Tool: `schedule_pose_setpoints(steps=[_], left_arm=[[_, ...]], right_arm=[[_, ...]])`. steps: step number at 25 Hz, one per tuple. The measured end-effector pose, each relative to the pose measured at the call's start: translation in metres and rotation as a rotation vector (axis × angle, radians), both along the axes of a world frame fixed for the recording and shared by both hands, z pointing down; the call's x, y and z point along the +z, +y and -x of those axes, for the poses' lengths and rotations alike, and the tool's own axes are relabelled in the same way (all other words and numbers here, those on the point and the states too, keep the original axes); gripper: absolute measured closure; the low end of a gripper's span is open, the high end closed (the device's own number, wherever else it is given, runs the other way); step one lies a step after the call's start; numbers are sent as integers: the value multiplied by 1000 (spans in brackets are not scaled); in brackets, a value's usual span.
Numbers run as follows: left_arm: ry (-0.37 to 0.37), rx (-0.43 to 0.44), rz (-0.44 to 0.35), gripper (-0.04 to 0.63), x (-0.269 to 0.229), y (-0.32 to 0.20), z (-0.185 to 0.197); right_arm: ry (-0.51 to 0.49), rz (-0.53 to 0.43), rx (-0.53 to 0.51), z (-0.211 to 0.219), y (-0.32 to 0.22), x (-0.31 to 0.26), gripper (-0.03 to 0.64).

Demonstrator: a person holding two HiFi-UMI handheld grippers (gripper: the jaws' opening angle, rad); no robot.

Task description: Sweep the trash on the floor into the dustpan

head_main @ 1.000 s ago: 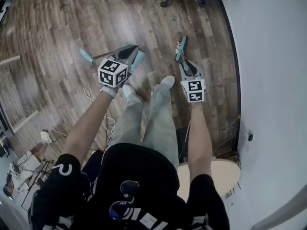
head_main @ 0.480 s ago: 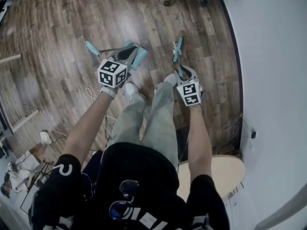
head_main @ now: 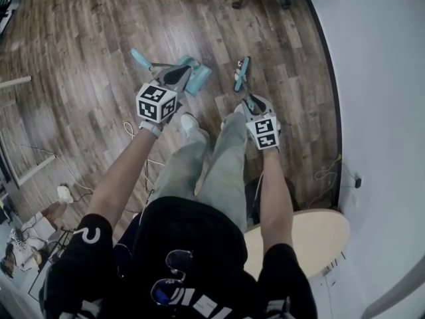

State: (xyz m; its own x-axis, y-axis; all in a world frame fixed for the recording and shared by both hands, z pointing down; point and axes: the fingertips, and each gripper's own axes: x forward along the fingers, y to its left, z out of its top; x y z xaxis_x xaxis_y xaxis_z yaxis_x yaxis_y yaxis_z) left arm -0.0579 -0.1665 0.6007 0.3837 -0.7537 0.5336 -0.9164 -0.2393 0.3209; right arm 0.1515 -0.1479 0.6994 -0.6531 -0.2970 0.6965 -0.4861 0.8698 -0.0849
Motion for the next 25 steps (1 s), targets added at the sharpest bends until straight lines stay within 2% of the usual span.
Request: schedule_pose_setpoints(steps=[5,14,22,25], left_arm=[[-9,9,-4,598,0,28,17],[-13,-11,-18,598,-7,67,44],[-11,-26,-22,598,-11,90,63],[-19,-22,-24,598,-14,93,64]], right_arm=[[0,2,-25,19,38,3,520],[15,25,-134,52,102,2,520],[-8,54,-185,79,130,-9,522],[-23,38,-145,77,125,-16,529]])
